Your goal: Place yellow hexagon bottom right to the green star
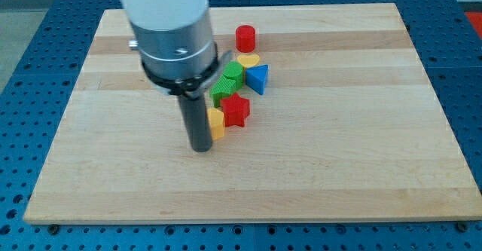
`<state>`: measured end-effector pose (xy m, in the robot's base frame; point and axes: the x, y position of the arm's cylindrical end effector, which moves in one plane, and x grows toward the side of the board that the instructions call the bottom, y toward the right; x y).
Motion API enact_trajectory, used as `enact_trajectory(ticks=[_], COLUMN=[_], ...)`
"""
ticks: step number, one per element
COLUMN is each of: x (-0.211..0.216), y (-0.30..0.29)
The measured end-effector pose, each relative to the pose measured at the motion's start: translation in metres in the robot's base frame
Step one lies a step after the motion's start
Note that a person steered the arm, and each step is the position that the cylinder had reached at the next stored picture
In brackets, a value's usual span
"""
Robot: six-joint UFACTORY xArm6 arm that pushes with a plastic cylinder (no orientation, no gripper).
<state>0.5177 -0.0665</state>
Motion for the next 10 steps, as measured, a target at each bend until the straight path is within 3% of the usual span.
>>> enact_trajectory(ticks=[2, 5, 7, 8, 9, 10], x=[-0.040, -0.020, -0.076, -0.069, -0.036, -0.044], y=[0.000, 0.033, 0.039, 0.039, 0.007, -0.067])
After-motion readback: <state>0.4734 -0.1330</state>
